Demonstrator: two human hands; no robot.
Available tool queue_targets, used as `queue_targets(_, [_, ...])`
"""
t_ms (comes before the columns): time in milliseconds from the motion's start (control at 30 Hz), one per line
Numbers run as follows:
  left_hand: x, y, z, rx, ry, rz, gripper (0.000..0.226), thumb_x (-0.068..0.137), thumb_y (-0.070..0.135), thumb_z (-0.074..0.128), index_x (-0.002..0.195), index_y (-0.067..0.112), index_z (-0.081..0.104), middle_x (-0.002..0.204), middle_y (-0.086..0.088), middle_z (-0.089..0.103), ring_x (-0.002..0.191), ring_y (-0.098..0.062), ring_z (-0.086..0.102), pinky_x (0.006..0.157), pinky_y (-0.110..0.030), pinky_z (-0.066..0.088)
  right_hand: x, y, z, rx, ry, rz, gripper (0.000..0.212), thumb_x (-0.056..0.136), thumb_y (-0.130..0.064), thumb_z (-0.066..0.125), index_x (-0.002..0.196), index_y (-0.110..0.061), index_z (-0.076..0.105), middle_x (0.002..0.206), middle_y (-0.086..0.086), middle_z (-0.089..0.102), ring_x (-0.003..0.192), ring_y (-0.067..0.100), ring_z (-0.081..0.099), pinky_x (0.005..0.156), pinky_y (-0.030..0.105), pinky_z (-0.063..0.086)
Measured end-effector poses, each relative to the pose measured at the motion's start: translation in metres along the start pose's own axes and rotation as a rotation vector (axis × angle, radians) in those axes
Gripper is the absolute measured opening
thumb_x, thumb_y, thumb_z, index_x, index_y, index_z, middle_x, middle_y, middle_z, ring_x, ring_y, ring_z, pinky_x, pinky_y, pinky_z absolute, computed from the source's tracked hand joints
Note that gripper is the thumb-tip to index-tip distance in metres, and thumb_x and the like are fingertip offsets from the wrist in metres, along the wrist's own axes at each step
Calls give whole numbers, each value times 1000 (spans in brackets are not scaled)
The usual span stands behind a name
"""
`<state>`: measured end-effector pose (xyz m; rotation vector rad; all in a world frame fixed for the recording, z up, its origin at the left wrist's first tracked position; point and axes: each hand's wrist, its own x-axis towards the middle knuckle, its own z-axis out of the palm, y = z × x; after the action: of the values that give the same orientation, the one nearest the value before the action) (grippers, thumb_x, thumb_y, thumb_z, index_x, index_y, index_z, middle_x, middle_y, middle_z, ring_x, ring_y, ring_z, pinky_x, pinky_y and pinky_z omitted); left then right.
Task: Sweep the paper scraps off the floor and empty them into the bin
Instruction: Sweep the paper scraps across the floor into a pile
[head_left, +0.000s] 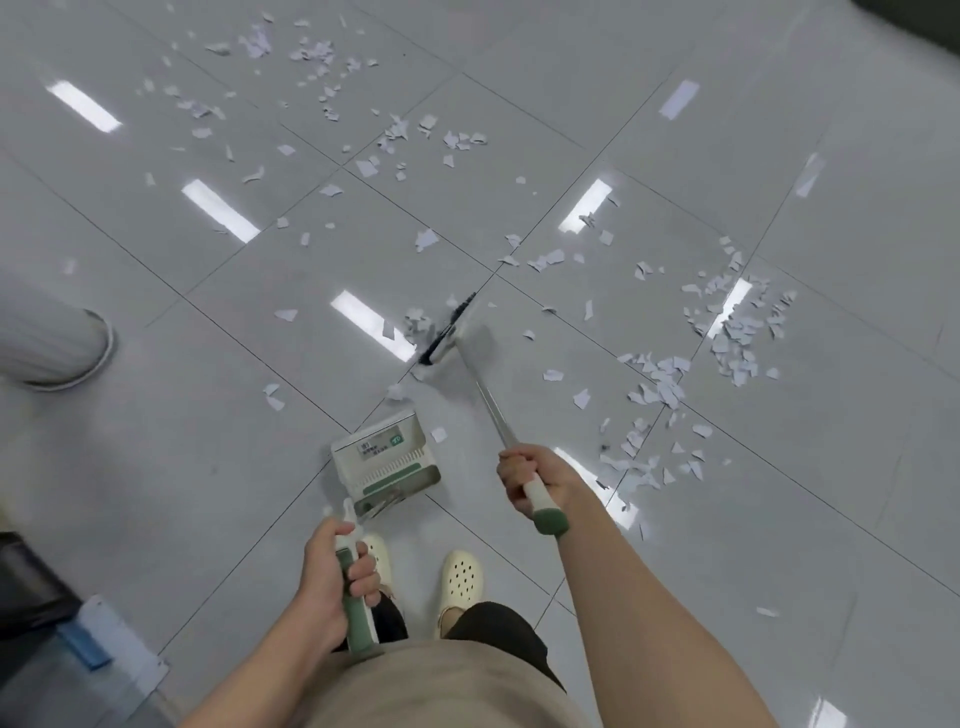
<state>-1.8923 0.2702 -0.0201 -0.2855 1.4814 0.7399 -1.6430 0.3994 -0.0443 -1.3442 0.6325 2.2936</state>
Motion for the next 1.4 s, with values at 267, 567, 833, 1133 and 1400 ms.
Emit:
queue_targets(267, [11,68,-7,87,-66,-15,26,86,36,50,67,20,42,47,5,28,34,-13,24,41,-20,26,-15,39,46,46,101,-208,31,83,-7,62,64,-15,38,52,-6,34,32,7,33,29,16,30])
queue_targets(567, [30,75,7,352,-197,-79,26,88,34,49,68,19,40,48,2,30,35,-14,26,40,-19,26,-43,82,-23,349,312,-428,20,91,-1,53,83,-14,39,51,-3,35,30,5,35,25,17,30])
queue_targets(833, [34,57,35,516,-305,-126,28,90,37,48,70,19,42,47,3,31,35,-13,27,39,-21,28,-78,128,-105,637,399,-534,24,89,1,51,81,-17,37,50,-3,34,29,8,34,26,18,31])
queue_targets(1133, [36,22,78,641,-332,-171,27,86,39,47,70,18,40,48,4,28,35,-13,25,39,-21,27,-116,152,-196,717,513,-591,23,81,-2,57,85,-15,39,59,-5,35,36,9,39,33,16,34])
queue_targets(1400, [25,-22,135,643,-261,-100,28,87,38,48,69,18,42,49,5,30,37,-12,26,42,-22,25,-97,68,-203,395,512,-329,23,88,2,46,74,-14,37,57,-2,34,29,9,36,30,14,34])
